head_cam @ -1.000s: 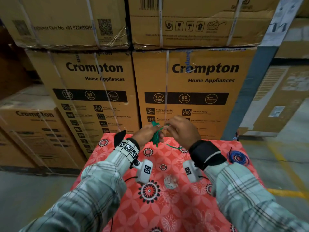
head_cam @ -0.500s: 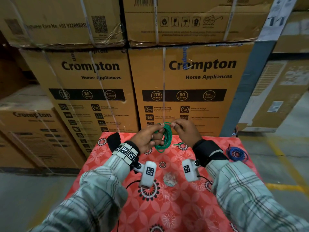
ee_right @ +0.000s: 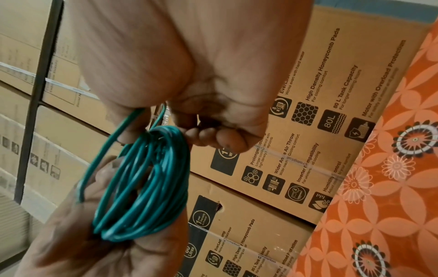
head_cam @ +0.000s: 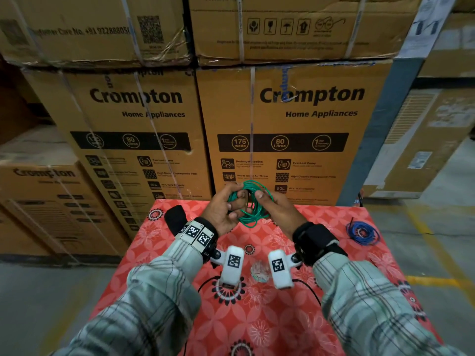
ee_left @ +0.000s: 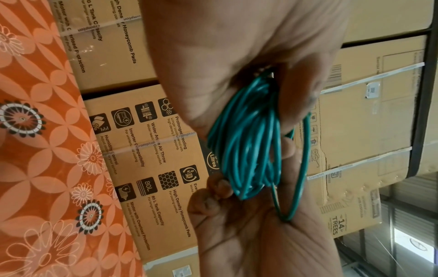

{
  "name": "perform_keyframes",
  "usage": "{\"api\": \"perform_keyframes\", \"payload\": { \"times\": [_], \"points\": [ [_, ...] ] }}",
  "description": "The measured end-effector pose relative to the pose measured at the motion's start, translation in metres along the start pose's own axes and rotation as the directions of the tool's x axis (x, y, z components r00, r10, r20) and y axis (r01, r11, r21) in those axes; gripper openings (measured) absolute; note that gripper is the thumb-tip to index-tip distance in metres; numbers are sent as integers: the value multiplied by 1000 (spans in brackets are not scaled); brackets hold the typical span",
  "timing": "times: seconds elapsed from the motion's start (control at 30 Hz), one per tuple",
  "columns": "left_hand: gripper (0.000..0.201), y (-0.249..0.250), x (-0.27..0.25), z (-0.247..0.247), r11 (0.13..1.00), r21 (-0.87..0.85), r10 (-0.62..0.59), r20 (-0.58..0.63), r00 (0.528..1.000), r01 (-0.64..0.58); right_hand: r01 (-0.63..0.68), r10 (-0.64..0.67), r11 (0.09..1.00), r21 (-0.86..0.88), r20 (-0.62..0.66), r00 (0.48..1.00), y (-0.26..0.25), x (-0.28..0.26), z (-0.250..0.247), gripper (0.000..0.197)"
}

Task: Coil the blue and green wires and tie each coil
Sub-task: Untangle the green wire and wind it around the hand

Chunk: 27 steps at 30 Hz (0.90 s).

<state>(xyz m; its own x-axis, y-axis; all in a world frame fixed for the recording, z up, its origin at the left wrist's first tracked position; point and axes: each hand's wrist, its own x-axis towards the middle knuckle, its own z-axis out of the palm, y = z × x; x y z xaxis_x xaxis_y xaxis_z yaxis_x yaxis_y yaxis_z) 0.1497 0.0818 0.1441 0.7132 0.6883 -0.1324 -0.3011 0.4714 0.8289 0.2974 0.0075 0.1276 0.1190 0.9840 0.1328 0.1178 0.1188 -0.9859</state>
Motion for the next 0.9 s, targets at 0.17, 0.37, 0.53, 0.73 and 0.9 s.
{"api": "perform_keyframes", "payload": {
  "times": [0.17, 0.37, 0.53, 0.73, 0.9],
  "points": [
    [38, 1, -1, 6, 999, 39, -24, -16, 1000, 24, 50, -51, 998, -42, -19, 999, -4, -2, 0, 32],
    [38, -2, 0, 0, 999, -13, -46, 107, 993, 48, 47, -48, 997, -53, -18, 999, -9, -8, 0, 27],
    [38, -2, 3, -2, 998, 44, -49, 107, 993, 45, 56, -58, 997, -62, -31, 998, -7, -8, 2, 29],
    [23, -6, 14, -1, 957, 275, 99, -6, 995, -93, 156, -247, 902, -402, -185, 951, 6, -1, 6, 21],
    [20, -5, 13, -17, 900, 437, -49, 103, 993, -1, 150, -272, 787, -599, -119, 955, 17, -6, 2, 21]
  ]
}}
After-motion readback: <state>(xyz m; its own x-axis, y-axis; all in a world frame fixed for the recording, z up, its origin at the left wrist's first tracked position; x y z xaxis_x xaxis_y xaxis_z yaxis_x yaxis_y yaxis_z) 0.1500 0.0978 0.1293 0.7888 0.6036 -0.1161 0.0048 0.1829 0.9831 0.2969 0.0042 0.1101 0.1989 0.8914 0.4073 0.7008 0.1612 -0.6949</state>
